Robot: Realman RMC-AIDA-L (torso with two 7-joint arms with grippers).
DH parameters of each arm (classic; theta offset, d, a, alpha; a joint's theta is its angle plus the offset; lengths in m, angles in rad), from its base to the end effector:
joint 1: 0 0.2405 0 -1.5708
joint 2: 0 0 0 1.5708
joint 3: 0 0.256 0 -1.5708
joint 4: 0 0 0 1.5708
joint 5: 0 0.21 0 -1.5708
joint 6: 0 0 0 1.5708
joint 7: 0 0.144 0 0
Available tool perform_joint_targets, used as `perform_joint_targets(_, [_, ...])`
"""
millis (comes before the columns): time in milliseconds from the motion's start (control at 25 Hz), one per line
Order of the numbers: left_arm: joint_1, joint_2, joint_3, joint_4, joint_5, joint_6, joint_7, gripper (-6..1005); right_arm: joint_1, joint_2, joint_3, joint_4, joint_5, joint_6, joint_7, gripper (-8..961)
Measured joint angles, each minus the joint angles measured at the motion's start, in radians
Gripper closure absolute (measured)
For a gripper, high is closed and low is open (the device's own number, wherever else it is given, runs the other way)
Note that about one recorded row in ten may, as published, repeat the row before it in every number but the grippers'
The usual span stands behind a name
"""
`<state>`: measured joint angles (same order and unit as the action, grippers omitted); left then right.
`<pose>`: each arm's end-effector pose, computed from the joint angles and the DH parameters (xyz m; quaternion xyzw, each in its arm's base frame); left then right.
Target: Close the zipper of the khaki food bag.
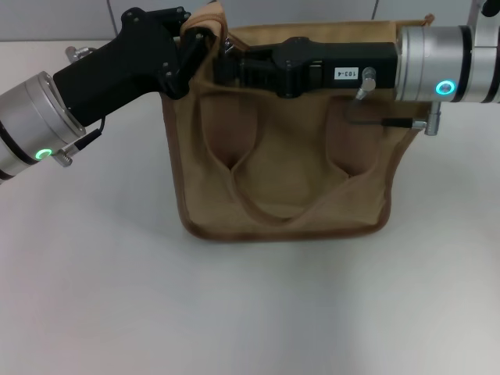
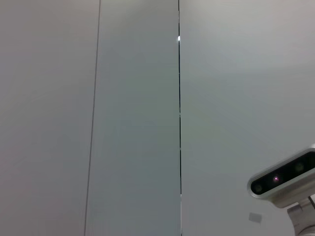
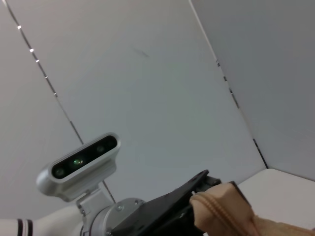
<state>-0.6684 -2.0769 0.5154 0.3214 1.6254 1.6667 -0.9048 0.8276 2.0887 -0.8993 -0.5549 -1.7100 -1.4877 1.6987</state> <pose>-0.2026 0.3529 0.0048 -0.8505 -0.0641 -0.4723 0.2222 0.1284 0.3861 -0.0274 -0.9124 0.2420 0.3300 0.0055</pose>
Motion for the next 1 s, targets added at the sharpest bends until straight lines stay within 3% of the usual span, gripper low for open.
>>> perform_joint_targets(400, [0.003,0.0,-0.001,-0.01,-0.009,0.005,-0.006,960,-0.003,0.001,0.0,0.029,0.016,0.015,-0.006,932])
perform_joint_targets(720, [0.015,0.003,-0.002,-0.01,-0.034,0.007,-0.013,956,-0.027,-0.005,0.0,0.011,0.009,0.024,0.013,945])
perform_joint_targets(1000, [0.039,0.006,-0.002,-0.003,-0.057,0.008,-0.015,952,-0.131,-0.009,0.002,-0.133,-0.046,0.055,0.132,937])
